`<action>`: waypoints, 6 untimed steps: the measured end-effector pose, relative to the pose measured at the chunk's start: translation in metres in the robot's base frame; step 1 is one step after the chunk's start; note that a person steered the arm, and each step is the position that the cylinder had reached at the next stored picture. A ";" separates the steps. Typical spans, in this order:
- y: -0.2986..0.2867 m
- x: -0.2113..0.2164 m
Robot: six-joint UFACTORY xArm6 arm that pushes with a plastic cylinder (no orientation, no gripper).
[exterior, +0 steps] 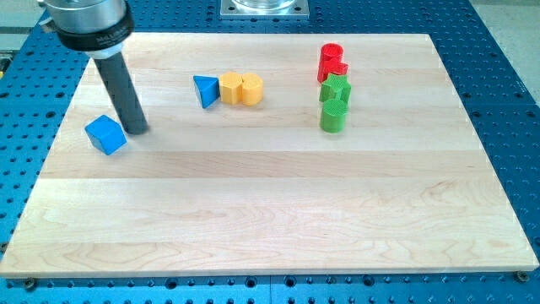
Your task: Nudge the triangle
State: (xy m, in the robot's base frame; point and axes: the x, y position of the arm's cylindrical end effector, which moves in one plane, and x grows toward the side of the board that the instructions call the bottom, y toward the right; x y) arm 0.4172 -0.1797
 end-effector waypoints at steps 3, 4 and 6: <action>0.038 0.020; 0.078 0.020; 0.080 -0.013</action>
